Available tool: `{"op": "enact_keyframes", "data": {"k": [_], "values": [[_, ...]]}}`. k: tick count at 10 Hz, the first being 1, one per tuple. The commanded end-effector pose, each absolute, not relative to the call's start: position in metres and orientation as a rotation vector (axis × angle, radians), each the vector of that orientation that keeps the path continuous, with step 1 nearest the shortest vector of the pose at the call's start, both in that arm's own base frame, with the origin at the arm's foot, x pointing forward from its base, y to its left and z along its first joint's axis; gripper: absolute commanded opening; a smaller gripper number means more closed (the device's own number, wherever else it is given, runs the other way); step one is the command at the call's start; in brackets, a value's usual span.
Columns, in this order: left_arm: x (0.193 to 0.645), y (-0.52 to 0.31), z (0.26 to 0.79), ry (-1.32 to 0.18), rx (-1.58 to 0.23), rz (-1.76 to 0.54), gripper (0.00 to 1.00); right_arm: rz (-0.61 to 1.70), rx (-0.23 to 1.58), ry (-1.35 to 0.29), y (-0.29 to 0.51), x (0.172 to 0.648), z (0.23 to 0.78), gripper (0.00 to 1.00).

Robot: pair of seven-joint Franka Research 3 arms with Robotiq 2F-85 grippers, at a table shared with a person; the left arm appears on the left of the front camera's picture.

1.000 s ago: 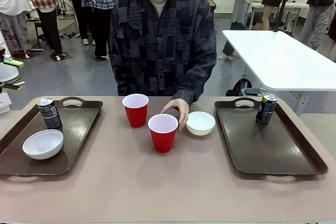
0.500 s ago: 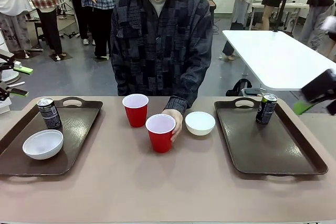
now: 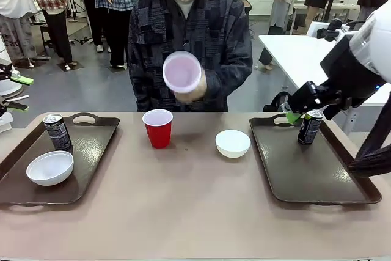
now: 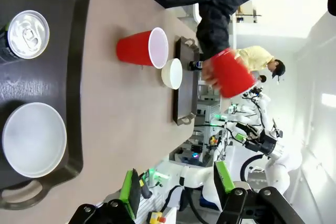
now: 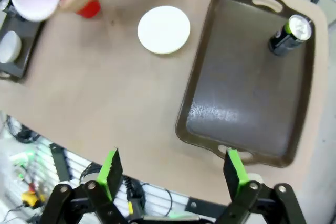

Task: Prepare tableware on both trays.
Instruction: Pick up a Picnic Bowl from the table and place it on a Handle tray.

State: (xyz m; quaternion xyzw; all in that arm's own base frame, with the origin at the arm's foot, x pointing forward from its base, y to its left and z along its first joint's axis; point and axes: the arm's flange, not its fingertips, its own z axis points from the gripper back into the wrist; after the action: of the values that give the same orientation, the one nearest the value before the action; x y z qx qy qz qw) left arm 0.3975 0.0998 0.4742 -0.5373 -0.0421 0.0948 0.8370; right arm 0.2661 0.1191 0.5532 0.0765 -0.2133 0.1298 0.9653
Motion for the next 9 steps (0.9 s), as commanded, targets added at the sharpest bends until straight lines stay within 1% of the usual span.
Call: {"op": "enact_keyframes", "data": {"k": [1,4,7,9], "values": [[0.400,0.101,0.478,-0.088,-1.159,0.202,0.75,0.255,0.157,-0.407,0.110,0.254,0.556,1.00],[0.400,0.101,0.478,-0.088,-1.159,0.202,0.75,0.268,0.162,-0.419,0.110,0.260,0.557,1.00],[0.400,0.101,0.478,-0.088,-1.159,0.202,0.75,0.235,0.112,-0.359,0.165,0.326,0.524,1.00],[0.400,0.101,0.478,-0.088,-1.159,0.202,0.75,0.215,0.070,-0.367,0.189,0.354,0.509,1.00]]}}
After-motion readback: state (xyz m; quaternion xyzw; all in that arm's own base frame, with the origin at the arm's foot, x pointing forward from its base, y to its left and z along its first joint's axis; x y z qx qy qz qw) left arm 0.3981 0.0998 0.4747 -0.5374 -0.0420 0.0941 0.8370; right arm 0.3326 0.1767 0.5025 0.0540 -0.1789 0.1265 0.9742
